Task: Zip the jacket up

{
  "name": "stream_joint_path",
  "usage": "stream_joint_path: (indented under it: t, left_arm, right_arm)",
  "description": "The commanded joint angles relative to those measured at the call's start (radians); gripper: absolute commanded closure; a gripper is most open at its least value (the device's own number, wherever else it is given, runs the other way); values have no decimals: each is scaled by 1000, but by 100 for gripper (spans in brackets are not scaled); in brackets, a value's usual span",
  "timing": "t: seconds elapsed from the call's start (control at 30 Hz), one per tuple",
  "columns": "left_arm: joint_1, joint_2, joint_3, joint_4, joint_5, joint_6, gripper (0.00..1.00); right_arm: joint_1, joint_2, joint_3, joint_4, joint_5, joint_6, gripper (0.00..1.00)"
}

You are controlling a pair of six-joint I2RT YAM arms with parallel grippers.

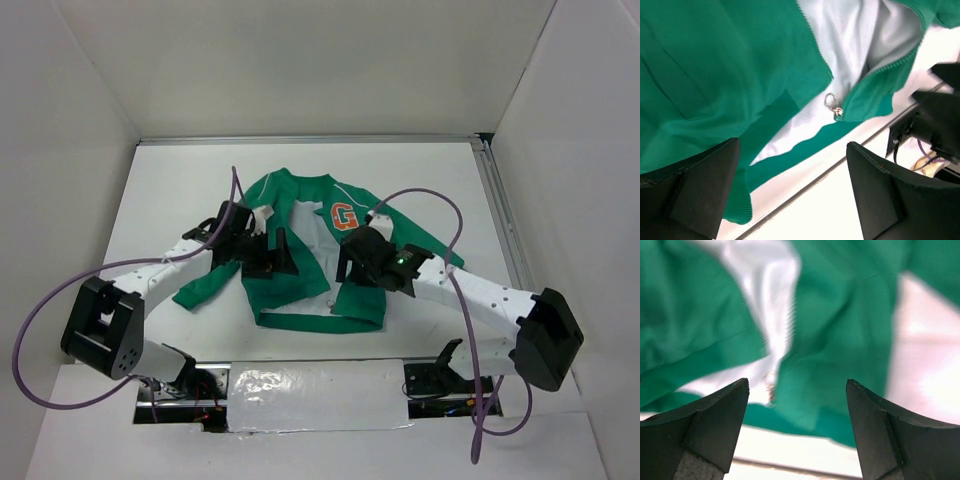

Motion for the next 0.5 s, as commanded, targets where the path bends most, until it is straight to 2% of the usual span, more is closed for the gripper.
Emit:
stream_joint_path:
  t: [0.0, 0.23, 0.33, 0.47]
  left_arm:
    - [-14, -35, -25, 31, 37, -9, 1]
    - [-25, -70, -73, 37, 47, -13, 1]
    - [-25, -85, -82, 31, 44, -10, 1]
    - [-25, -96, -86, 34, 43, -15, 1]
  right_arm:
    - [85, 33, 31, -41, 34, 131, 15]
    - [152, 139, 20, -50, 88, 326, 20]
    - [164, 156, -23, 28, 60, 328, 21]
    - [165, 228, -14, 43, 60, 328, 23]
